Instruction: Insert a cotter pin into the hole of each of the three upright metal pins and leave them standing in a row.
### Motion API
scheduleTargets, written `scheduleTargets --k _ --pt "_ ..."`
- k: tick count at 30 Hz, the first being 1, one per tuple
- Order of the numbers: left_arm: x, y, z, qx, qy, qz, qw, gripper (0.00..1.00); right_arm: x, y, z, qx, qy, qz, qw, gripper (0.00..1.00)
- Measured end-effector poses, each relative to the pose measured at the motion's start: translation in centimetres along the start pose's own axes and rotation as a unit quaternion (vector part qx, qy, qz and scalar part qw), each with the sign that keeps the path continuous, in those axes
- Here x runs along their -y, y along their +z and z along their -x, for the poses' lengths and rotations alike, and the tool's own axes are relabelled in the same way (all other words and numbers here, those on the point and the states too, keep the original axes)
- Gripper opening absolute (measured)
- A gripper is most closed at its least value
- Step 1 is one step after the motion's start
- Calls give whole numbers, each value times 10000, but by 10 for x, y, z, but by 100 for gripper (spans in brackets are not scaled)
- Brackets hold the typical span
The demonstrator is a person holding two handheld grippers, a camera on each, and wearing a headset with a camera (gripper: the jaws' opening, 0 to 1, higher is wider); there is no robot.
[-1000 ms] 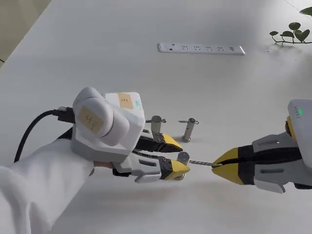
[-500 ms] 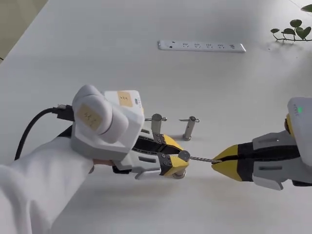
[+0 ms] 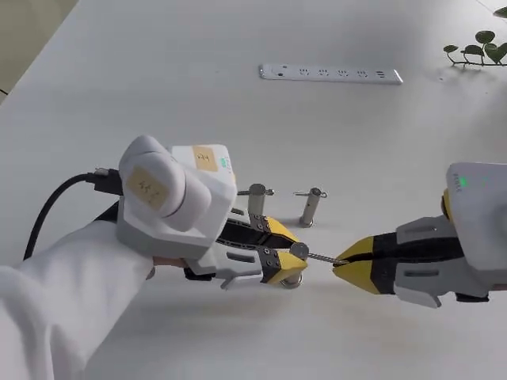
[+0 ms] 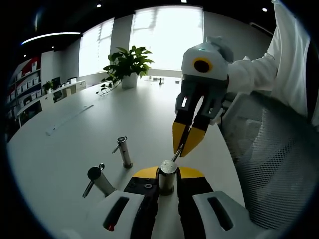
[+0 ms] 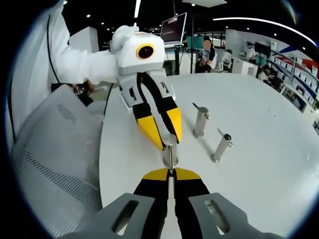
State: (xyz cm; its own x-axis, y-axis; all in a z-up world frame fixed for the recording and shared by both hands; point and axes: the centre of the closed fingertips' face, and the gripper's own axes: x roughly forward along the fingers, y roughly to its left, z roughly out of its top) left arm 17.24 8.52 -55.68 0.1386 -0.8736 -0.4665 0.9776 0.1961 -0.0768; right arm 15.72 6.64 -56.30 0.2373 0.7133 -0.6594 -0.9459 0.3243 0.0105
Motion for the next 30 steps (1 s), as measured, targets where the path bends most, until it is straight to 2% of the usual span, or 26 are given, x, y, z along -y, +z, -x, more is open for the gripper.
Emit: scheduleTargets --k 5,10,13,14,17,18,24,30 --pt "0 0 0 2 -6 -4 10000 12 0 6 -8 -4 8 93 10000 0" --pt "-1 0 0 -10 -14 -6 10000 12 1 8 -12 -205 86 357 9991 0" --pt "-1 -1 1 -20 -19 -7 10000 12 2 7 -14 -225 108 345 9991 0" --pt "-1 -1 1 -26 -20 -4 10000 12 3 9 -13 -158 78 289 9994 0" --pt "-1 -2 1 -40 -8 7 10000 12 5 10 -11 -102 39 240 9997 14" --pt "-1 -2 1 -40 -2 8 10000 12 5 8 -9 -133 21 250 9996 16" --pt "0 -2 2 -35 13 3 10000 11 4 1 -1 -108 41 69 9999 10" --pt "0 -2 4 -39 16 -15 10000 11 4 2 1 -36 8 8 10000 2"
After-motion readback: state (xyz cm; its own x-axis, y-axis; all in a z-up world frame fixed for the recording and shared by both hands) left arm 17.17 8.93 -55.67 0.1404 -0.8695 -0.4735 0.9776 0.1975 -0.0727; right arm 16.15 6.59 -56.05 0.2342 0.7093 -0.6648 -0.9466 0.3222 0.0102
